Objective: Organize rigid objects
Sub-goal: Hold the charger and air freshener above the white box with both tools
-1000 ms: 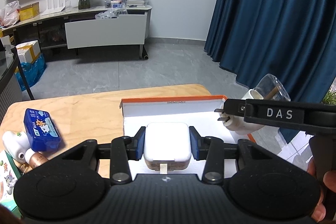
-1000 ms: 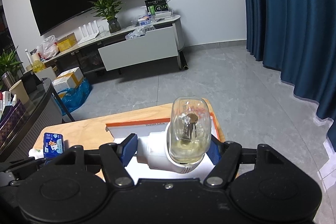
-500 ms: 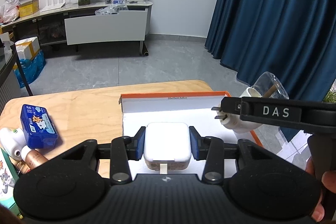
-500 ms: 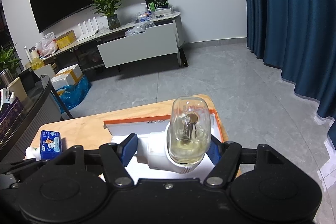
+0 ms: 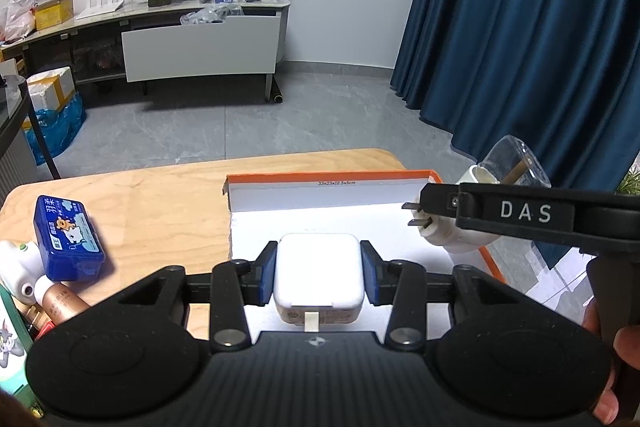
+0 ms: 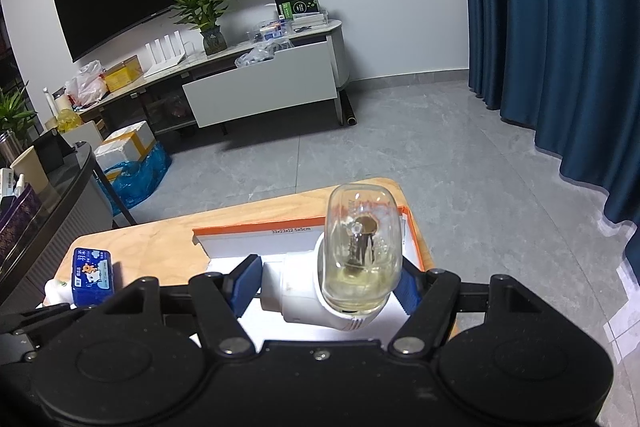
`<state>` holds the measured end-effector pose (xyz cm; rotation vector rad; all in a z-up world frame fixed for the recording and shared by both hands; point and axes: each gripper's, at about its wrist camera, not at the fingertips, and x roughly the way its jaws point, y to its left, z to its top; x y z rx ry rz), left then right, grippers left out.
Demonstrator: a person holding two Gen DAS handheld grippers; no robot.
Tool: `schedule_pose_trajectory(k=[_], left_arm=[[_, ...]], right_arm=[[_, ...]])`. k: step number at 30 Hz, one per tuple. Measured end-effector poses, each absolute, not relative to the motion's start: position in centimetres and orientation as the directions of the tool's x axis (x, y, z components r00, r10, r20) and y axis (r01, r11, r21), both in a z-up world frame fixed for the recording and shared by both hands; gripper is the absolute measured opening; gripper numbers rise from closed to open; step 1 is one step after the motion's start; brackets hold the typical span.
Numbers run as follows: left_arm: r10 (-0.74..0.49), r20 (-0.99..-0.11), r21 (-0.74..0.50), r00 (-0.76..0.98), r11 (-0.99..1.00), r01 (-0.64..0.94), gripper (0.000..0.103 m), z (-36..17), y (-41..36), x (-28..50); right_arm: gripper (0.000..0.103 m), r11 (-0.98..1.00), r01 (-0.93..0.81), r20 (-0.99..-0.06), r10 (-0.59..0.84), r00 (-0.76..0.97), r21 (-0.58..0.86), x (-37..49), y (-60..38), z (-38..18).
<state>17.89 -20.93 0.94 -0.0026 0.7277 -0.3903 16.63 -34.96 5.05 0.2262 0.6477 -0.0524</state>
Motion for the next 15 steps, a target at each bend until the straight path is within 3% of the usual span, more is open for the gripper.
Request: schedule_pose_trajectory(k=[15], left_arm=[[-0.355,-0.646,-0.138,0.676,0.925,0.355,0.043,0.72,-21.13,17.89]], right_arm=[[0.082,0.974,0.120,-0.603,0.021,0.797,0.192,16.60,-35.08,4.67]])
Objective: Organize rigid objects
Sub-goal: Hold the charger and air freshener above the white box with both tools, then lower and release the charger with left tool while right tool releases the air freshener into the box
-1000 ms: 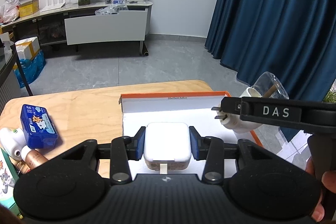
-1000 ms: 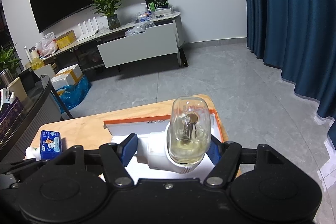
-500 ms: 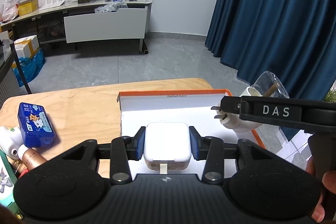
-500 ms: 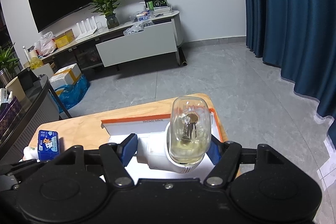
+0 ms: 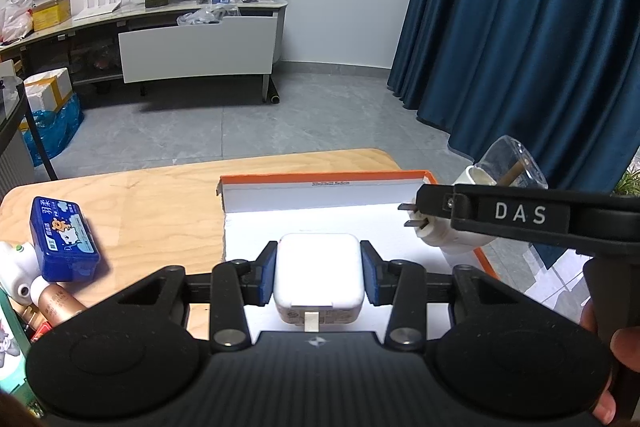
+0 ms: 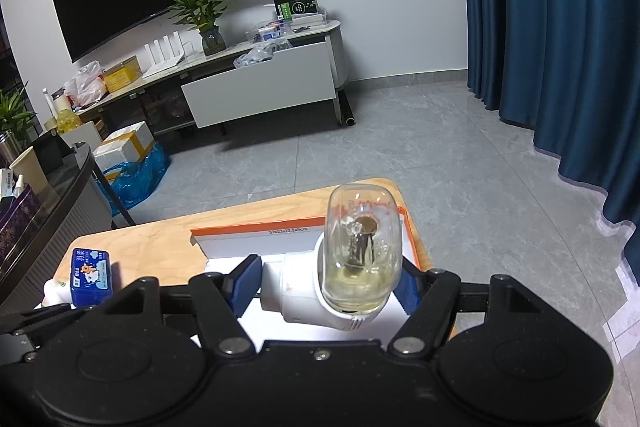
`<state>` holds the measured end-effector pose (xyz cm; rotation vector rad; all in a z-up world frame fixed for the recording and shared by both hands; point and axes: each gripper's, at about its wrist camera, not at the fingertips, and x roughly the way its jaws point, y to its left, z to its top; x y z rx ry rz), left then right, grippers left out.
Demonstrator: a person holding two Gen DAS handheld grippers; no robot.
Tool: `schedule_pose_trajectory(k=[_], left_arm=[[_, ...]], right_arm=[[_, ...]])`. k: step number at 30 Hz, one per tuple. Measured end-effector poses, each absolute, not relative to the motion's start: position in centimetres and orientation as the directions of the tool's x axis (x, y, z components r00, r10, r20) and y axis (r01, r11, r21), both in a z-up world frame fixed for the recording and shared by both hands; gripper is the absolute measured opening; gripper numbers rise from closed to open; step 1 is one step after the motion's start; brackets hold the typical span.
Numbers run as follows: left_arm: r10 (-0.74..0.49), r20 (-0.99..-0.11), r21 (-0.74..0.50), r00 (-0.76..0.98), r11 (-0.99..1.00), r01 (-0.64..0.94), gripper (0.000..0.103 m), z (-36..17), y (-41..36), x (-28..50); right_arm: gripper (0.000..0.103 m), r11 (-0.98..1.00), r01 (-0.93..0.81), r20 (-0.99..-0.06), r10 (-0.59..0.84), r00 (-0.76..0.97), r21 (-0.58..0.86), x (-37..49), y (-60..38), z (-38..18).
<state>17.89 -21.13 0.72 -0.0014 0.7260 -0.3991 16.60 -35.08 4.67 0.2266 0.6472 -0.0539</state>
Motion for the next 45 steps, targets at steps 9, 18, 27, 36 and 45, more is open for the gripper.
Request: schedule_pose_trajectory(k=[9,18,27,36,45], left_arm=[[-0.359,-0.648,-0.141,0.672,0.923,0.358,0.043,0.4,-21.1,18.0],[-0.362,-0.650,-0.145,0.669,0.922,0.358,0.043,0.2,-21.3,18.2],[-0.364,-0.654,-0.152,0.663,0.922,0.356,0.043,0.0,-21.3,18.2],[-0.365,-0.657,-0.153,0.659,0.921,0.358,0.043,-0.2,-21.5,18.3],[-0.369,-0.660,-0.156,0.654,0.919,0.361,0.043,-0.5,-21.8,18.5]], right_arm=[[0.082,0.974,0.117,-0.605,0.024,0.796,0.192,16.6,-35.0,4.5],[0.082,0.975,0.118,-0.617,0.024,0.787,0.188,16.9,-35.0,4.2],[0.082,0.978,0.113,-0.632,0.024,0.775,0.175,17.6,-34.8,3.7],[0.082,0.981,0.111,-0.647,0.018,0.763,0.157,18.2,-34.6,3.3],[0.082,0.985,0.103,-0.658,0.011,0.753,0.135,18.7,-34.4,2.9]])
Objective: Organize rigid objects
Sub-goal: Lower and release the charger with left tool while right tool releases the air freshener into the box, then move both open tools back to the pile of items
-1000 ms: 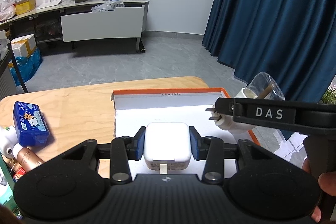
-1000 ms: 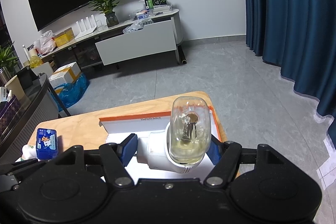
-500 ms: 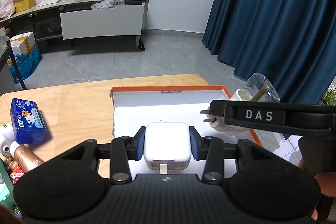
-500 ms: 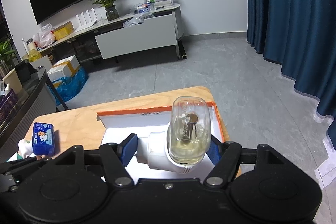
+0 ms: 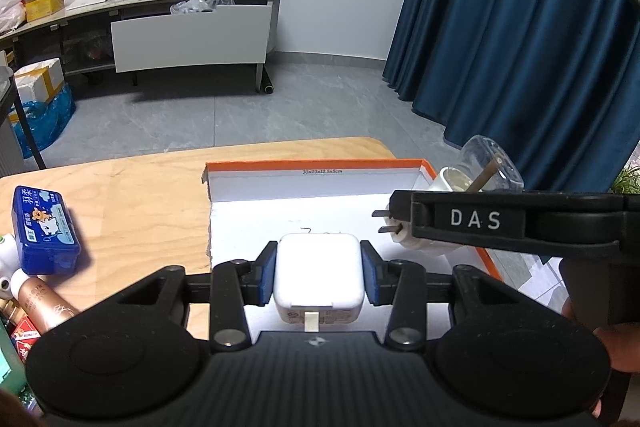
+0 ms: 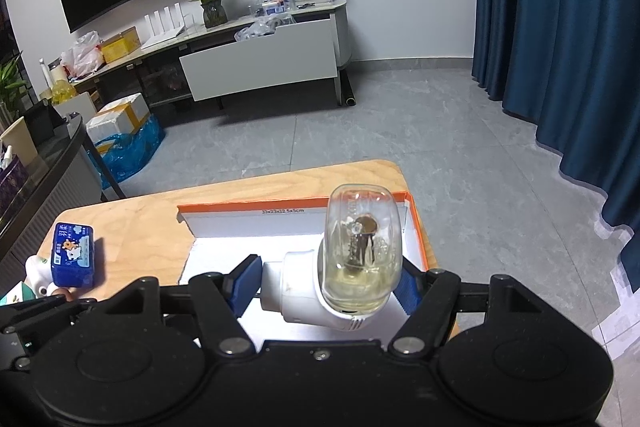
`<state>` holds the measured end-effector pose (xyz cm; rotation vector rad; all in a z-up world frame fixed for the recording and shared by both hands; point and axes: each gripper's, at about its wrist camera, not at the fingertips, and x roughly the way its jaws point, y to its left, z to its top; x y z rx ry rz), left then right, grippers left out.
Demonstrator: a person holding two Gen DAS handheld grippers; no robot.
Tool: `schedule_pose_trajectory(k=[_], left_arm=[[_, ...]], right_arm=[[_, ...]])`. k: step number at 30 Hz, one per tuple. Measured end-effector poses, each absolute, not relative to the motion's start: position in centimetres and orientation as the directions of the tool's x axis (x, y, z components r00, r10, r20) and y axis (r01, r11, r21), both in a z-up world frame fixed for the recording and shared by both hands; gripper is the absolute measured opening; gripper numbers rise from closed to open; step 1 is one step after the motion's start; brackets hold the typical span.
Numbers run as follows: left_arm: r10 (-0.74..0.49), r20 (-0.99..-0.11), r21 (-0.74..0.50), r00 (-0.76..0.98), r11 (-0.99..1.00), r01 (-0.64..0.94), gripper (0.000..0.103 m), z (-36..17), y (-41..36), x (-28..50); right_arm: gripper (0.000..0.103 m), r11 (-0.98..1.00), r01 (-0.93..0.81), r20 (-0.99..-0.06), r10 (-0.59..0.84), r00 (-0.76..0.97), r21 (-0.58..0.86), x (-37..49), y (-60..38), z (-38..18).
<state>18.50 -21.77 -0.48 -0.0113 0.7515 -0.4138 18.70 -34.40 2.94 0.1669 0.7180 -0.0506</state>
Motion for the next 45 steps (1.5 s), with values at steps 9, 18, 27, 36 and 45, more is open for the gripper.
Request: schedule_pose_trajectory(k=[9,18,27,36,45], left_arm=[[-0.373,-0.666,-0.158,0.646,0.917,0.367,0.043,-0.9,-22.1,18.9],[-0.382,-0.672,-0.164,0.635,0.912,0.376,0.038,-1.6,-22.5,19.7],[-0.427,-0.651,-0.196,0.628,0.894,0.404,0.038,-1.3,-23.2,20.5],[-0.401,-0.638,-0.188,0.657,0.909,0.373,0.071,0.4,-21.6,18.9],[-0.346,-0.640,-0.155,0.686,0.933,0.325,0.078,1.6,-17.9,15.5]], right_arm=[[0.082,0.988,0.103,-0.675,0.003,0.737,0.116,19.6,-34.2,2.4],[0.082,0.990,0.104,-0.702,-0.009,0.712,0.093,21.3,-34.3,1.4],[0.086,0.979,0.132,-0.640,-0.002,0.769,0.156,21.4,-35.5,2.4],[0.086,0.979,0.141,-0.572,-0.034,0.820,0.144,18.2,-35.7,5.4],[0.086,0.982,0.148,-0.541,-0.061,0.839,0.118,13.7,-32.8,6.6]])
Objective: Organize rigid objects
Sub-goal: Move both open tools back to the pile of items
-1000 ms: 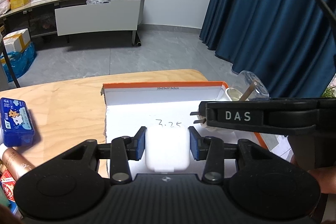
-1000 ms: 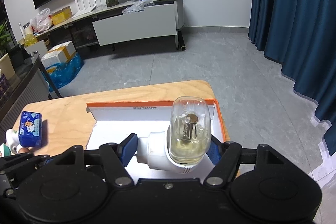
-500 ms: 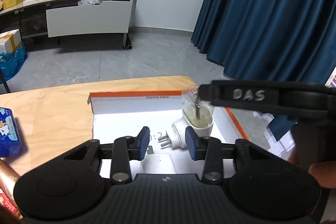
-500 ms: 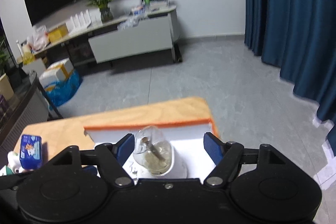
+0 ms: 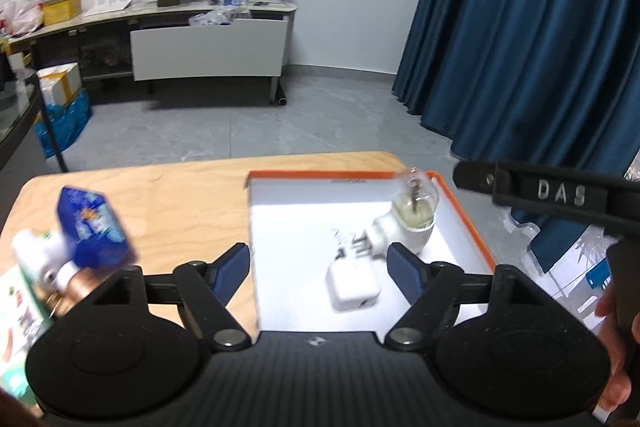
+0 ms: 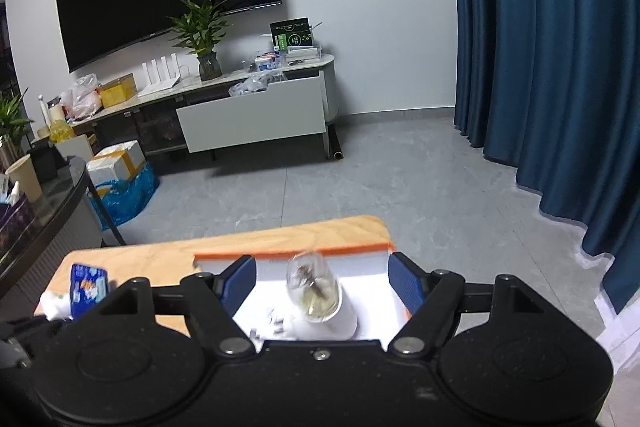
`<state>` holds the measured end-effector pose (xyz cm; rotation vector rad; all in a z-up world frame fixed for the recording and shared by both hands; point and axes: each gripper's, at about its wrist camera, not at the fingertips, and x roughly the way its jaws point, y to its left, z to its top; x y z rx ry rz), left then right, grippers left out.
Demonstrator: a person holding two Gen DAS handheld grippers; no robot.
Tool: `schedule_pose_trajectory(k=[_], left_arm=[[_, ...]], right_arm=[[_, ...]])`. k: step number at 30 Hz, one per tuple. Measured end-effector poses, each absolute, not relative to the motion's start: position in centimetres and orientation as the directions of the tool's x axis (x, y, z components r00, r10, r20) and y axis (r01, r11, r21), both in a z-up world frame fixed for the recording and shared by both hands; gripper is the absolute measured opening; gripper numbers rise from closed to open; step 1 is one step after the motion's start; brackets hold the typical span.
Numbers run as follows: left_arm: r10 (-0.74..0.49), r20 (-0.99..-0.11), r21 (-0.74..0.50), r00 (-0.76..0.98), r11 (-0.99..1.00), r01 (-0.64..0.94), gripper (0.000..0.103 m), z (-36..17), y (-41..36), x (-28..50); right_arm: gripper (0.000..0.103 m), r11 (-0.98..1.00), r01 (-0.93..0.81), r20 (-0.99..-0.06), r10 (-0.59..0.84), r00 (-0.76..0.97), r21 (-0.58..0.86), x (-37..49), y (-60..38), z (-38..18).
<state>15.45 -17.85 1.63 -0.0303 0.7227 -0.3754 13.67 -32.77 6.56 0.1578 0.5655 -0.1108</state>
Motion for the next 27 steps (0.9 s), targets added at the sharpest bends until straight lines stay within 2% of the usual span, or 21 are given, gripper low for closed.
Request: schedule_pose_trajectory(k=[11,27], left_arm=[[-0.280,-0.647,-0.152,0.710,0.959,0.240,0.079,1.8,-13.3,12.8],[-0.168,-0.627,-0.148,0.761,0.984,0.096,0.079,1.4,-4.5,9.2]], right_arm=[[0.087,0.985,0.123,-0.586,-0.032,0.810,0.117,10.1,-29.0,5.3],[0.087,0.990,-0.068,-0.607,0.132,0.784,0.127,9.6,-20.5,4.1]])
